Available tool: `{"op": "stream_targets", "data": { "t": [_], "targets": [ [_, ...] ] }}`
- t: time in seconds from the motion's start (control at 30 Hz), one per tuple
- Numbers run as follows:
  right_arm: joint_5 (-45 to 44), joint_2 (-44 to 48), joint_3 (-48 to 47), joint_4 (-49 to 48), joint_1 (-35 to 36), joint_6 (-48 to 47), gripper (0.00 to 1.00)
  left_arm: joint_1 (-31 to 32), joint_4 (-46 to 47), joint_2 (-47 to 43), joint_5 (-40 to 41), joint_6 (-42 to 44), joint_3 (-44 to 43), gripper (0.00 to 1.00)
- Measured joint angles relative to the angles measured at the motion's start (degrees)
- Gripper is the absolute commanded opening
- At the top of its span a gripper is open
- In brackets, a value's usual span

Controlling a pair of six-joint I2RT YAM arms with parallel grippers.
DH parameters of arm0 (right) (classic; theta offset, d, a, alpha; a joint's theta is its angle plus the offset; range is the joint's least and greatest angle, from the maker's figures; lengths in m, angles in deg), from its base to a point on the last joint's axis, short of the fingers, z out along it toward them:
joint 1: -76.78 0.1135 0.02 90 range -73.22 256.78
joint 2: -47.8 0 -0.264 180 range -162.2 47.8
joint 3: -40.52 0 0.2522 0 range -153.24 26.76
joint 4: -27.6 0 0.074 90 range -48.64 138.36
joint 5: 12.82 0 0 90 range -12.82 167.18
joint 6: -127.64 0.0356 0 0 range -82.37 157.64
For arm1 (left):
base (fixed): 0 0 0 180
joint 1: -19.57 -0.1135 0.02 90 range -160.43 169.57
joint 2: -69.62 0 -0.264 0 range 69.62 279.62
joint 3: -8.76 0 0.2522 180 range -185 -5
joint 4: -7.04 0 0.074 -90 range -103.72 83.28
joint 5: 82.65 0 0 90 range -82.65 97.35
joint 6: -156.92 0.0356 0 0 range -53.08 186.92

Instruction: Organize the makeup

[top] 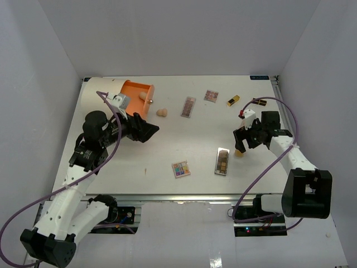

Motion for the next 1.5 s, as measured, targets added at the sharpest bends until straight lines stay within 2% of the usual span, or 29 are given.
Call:
{"op": "stream_targets", "data": {
  "t": [0.1,0.2,0.27,0.5,0.6,0.7,0.8,1.03,1.2,1.5],
  "targets": [
    [-0.9,-2.7,0.2,0.5,1.9,-1.5,0.88,0.0,0.5,-3.8,-3.2,-2.2,3.3,0.89],
    [-1.1,-5.7,0.1,0.4,3.7,-2.5,0.78,0.0,1.2,-7.4,-5.6,-4.1,5.4,0.89],
    [-1.6,-8.3,0.1,0.3,4.5,-2.6,0.69,0.0,1.9,-9.4,-7.1,-5.3,6.6,0.89],
    [-4.1,-12.2,0.0,-0.2,5.2,-2.6,0.57,0.0,3.1,-13.1,-10.5,-8.6,10.1,0.89],
    [-5.0,-10.8,0.0,-0.2,5.2,-2.7,0.43,0.0,3.4,-13.5,-11.4,-9.6,10.6,0.89],
    [-5.4,-8.9,0.0,-0.3,5.2,-3.0,0.25,0.0,4.5,-13.6,-12.2,-10.5,11.5,0.89],
    [-5.2,-7.4,0.0,-0.4,5.2,-3.3,0.18,0.0,6.2,-13.5,-13.1,-11.8,12.7,0.89],
    [1.6,-2.5,-1.2,2.4,5.2,-3.0,0.11,0.0,11.3,-12.2,-15.8,-16.1,15.6,0.89],
    [15.1,0.0,-7.3,4.8,5.2,0.5,0.10,1.0,18.1,-9.3,-16.7,-19.8,17.0,0.89],
    [35.3,-0.9,-15.6,4.0,5.4,9.3,0.13,13.1,27.3,2.7,-10.8,-20.3,16.6,0.89]
  ]
}}
